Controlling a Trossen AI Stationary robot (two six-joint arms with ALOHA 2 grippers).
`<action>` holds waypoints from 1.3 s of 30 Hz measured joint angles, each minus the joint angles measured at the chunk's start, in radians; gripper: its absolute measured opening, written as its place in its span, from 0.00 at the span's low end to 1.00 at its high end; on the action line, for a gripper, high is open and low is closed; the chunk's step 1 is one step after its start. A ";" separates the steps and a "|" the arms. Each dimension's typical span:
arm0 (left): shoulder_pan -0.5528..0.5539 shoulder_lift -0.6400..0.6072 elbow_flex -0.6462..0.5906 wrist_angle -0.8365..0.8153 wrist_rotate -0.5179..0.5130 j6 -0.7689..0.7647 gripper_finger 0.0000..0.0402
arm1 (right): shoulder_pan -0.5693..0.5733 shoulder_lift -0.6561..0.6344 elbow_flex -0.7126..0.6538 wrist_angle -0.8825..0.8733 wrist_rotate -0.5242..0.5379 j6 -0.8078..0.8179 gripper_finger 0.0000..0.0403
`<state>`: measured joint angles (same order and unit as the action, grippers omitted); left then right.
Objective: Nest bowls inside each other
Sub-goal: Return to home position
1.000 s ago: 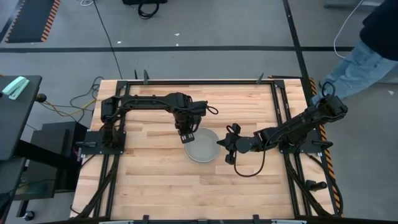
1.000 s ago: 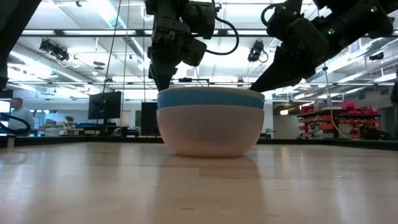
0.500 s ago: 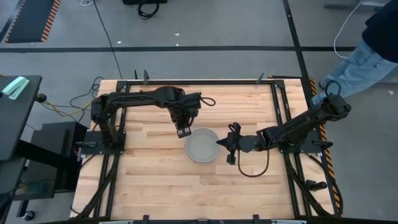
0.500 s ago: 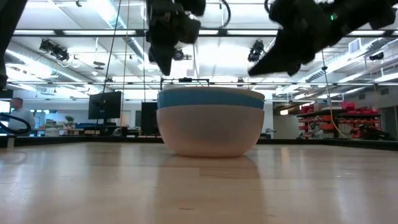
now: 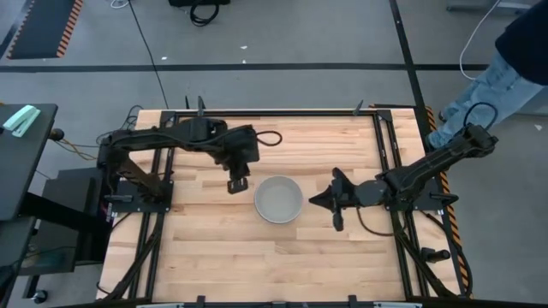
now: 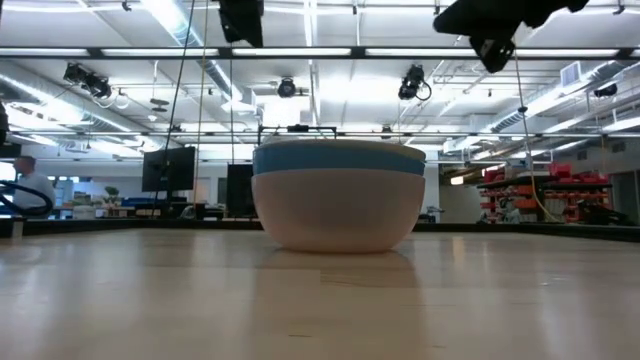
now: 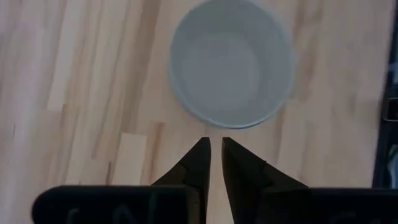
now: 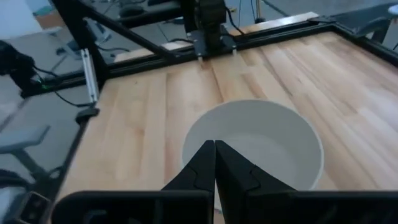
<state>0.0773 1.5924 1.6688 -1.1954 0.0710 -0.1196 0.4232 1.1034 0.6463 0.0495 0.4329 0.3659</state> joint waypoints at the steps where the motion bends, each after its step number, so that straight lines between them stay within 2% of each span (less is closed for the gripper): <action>1: -0.007 -0.015 0.000 0.000 0.001 0.012 0.11 | 0.004 -0.016 0.000 -0.014 0.000 0.020 0.04; 6: -0.033 -0.053 0.000 -0.038 -0.001 -0.021 0.13 | 0.026 -0.083 0.000 -0.100 -0.002 0.066 0.04; 14: -0.041 -0.125 -0.001 0.000 -0.034 0.082 0.14 | 0.053 -0.156 -0.001 -0.188 -0.012 0.021 0.04; 20: -0.042 -0.203 -0.019 0.134 -0.031 0.133 0.12 | 0.073 -0.211 -0.001 -0.195 -0.027 0.005 0.04; 23: -0.042 -0.260 -0.098 0.175 -0.015 0.139 0.13 | 0.079 -0.227 -0.006 -0.176 -0.028 0.004 0.04; 26: -0.042 -0.350 -0.242 0.272 0.019 0.132 0.14 | 0.089 -0.224 -0.065 -0.026 -0.038 -0.024 0.04; 31: -0.043 -0.507 -0.516 0.485 0.074 0.124 0.14 | 0.091 -0.203 -0.236 0.342 -0.215 -0.097 0.04; 36: -0.042 -0.653 -0.698 0.666 0.075 0.105 0.12 | 0.092 -0.198 -0.361 0.634 -0.344 -0.119 0.04; 39: -0.044 -0.727 -0.807 0.758 0.096 0.105 0.12 | 0.094 -0.199 -0.431 0.761 -0.368 -0.124 0.04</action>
<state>0.0334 0.8658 0.8619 -0.4379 0.1672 -0.0150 0.5173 0.9043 0.2153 0.8104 0.0647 0.2422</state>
